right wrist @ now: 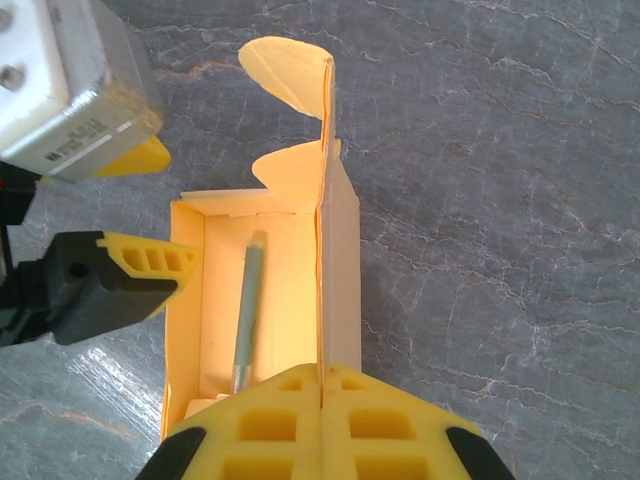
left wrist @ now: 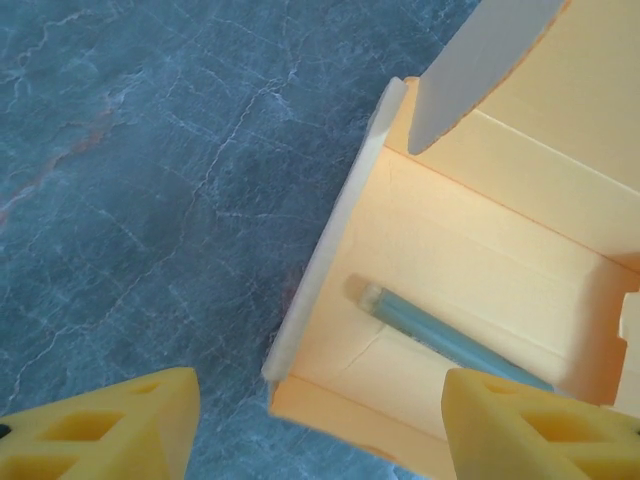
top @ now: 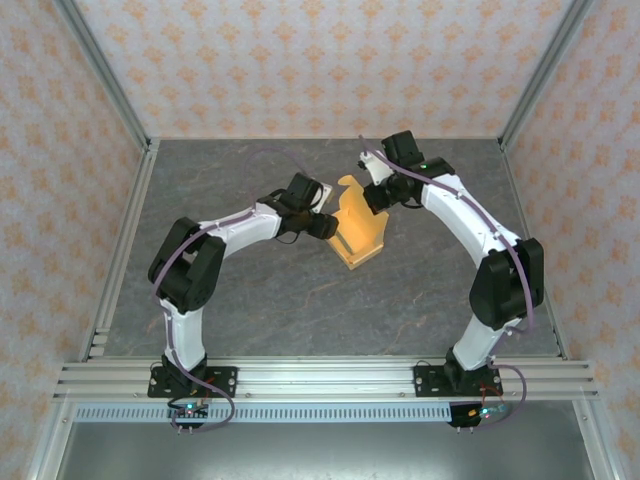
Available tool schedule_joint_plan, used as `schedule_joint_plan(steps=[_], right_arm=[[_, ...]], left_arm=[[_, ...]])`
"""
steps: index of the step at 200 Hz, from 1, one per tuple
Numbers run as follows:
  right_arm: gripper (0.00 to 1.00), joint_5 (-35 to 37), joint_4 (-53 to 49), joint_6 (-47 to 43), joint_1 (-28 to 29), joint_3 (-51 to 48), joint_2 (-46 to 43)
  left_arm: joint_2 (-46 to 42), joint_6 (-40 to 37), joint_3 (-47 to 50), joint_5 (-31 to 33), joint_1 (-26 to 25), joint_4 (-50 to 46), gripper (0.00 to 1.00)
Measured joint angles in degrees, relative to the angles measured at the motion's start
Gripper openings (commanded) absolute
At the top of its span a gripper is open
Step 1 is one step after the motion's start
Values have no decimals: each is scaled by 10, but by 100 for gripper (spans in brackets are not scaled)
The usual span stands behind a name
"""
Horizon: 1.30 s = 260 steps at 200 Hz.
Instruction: Fold the paper box
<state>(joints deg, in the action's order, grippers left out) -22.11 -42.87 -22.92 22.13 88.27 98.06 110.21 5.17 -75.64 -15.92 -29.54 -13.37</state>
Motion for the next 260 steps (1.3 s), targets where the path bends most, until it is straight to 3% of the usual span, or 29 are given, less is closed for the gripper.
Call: schedule_joint_plan(steps=[44, 68, 126, 204, 260], right_arm=[[1, 10, -12, -17, 13, 10, 3], [7, 16, -23, -30, 20, 16, 5], [45, 35, -31, -16, 35, 27, 8], [57, 47, -27, 54, 34, 25, -22], [63, 15, 35, 159, 36, -76, -167]], left_arm=[[-44, 6, 45, -10, 19, 12, 66], [-67, 10, 63, -13, 31, 15, 66], [-108, 5, 76, -20, 42, 30, 72], [-82, -67, 53, -117, 42, 82, 72], [-37, -89, 30, -142, 42, 120, 69]])
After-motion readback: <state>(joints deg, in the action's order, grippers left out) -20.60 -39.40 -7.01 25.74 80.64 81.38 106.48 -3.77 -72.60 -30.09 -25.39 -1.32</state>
